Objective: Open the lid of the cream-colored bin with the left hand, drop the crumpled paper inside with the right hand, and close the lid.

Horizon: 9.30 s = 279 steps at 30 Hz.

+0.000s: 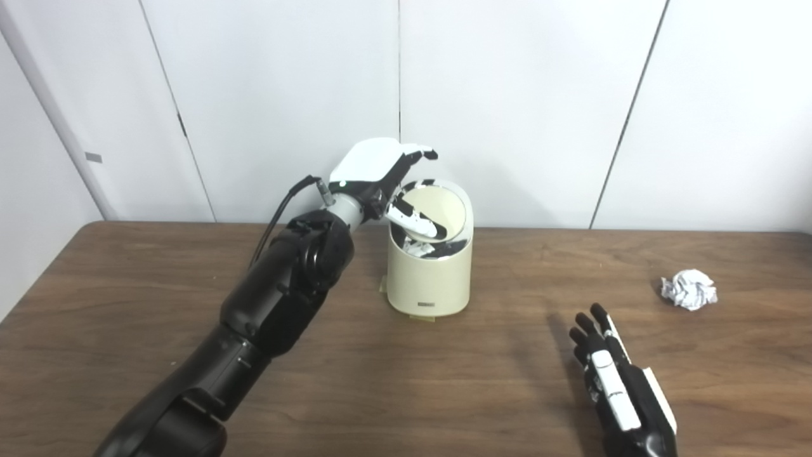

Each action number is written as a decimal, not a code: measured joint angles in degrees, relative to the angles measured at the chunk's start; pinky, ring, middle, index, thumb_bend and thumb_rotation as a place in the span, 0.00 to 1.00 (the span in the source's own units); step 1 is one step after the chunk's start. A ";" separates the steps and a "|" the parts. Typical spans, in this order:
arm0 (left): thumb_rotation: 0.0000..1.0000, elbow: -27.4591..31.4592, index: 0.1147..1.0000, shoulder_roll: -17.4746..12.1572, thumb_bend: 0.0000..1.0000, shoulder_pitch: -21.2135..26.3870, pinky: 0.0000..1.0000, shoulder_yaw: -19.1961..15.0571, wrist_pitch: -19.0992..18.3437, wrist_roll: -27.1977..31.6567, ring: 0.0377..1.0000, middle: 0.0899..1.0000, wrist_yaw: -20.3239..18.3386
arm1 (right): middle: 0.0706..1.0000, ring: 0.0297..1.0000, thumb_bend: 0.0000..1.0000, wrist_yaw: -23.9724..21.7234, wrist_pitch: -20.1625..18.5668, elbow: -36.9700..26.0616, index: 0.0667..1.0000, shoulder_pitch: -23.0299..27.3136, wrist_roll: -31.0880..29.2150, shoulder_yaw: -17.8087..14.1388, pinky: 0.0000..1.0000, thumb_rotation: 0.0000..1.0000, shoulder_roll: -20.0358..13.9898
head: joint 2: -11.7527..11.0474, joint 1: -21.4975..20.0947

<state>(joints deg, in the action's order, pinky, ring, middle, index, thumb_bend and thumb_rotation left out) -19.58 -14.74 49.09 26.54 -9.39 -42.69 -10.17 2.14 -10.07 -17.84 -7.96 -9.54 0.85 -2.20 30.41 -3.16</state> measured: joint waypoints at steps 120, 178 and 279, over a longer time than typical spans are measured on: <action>0.74 35.96 0.99 9.42 0.38 -52.11 0.95 -31.99 -5.56 45.30 0.93 0.94 4.14 | 0.96 0.96 0.62 -1.07 -1.70 -3.82 0.99 1.64 1.90 -6.14 0.93 0.41 -3.28 | 2.81 -6.59; 0.48 46.36 1.00 10.01 0.25 -52.28 1.00 -35.54 -17.25 56.04 0.97 0.96 8.47 | 0.86 0.82 0.94 -23.37 -16.91 28.29 0.85 34.53 48.54 -0.50 0.71 0.09 -32.60 | 7.29 -23.03; 0.36 40.96 0.91 8.13 0.37 -55.11 0.90 -28.94 -8.95 50.87 0.90 0.91 9.38 | 0.48 0.37 0.50 -20.73 -9.81 -2.65 0.46 38.29 57.74 15.37 0.39 0.00 -13.48 | 5.10 -2.20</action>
<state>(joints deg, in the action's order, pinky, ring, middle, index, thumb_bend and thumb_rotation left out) 21.37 -6.61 -6.02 -2.40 -18.34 8.18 -0.79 -18.59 -19.88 -20.49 30.33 48.20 16.22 -15.68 35.51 -5.36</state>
